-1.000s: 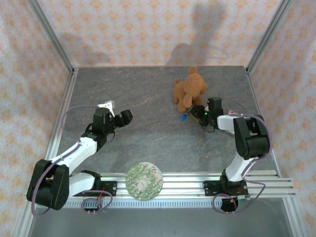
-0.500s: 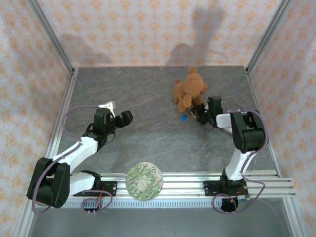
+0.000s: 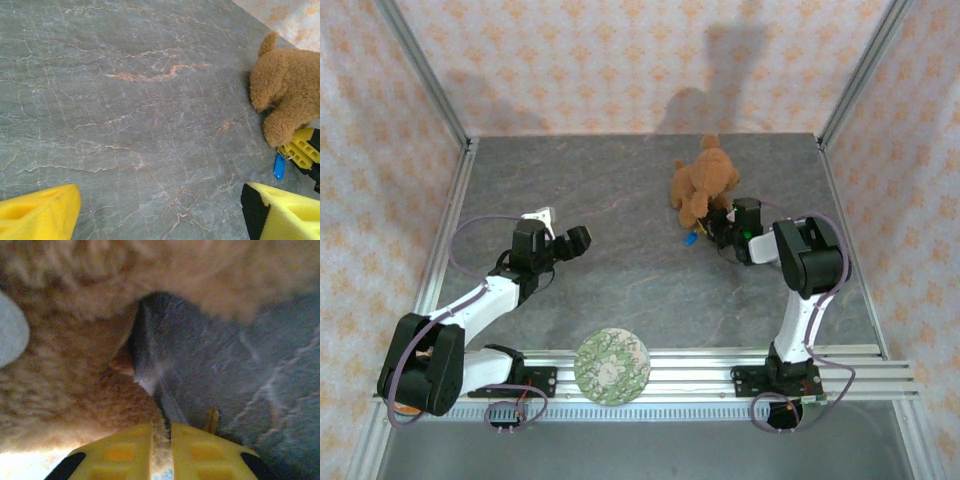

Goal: Remove the keys from the keyring

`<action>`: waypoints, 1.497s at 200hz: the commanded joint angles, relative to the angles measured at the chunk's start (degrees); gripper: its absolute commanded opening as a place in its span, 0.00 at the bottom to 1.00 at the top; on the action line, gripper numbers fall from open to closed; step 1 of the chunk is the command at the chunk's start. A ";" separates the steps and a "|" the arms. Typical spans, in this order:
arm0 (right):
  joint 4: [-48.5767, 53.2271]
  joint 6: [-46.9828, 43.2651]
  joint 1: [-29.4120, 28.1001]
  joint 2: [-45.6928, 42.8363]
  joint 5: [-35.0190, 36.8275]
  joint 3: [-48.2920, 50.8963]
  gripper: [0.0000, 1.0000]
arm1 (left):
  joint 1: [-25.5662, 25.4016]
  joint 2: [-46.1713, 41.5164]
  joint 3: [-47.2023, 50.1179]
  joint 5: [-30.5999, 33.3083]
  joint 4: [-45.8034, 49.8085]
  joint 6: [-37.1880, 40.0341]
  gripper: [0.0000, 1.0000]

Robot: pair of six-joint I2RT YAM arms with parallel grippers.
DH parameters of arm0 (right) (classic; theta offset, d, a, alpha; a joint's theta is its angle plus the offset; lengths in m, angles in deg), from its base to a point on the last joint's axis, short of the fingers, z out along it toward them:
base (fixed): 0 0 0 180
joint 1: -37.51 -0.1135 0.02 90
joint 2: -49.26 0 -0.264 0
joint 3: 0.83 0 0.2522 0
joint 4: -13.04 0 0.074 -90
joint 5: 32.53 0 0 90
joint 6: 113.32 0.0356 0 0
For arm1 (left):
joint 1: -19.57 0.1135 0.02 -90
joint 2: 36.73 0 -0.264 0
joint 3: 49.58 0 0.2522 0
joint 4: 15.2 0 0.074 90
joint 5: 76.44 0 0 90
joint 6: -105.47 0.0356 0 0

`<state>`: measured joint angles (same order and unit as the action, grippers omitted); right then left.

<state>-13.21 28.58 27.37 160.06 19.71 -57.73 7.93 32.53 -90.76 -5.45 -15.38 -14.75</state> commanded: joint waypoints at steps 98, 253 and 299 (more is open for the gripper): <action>18.18 -8.66 -7.89 -10.20 7.15 6.07 0.30 | -0.53 -0.07 1.27 -0.76 -3.12 -0.73 0.85; 38.53 -17.80 -13.07 -18.28 24.22 0.79 0.04 | -0.58 -3.58 3.16 -0.13 -2.15 -0.77 0.85; 46.56 -22.70 -13.08 -23.93 23.68 -0.88 0.00 | -0.50 -4.80 2.90 -0.69 -1.73 -1.97 0.85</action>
<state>26.55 9.72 14.39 139.78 41.65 -57.33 7.93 29.51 -87.96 -5.56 -16.36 -14.75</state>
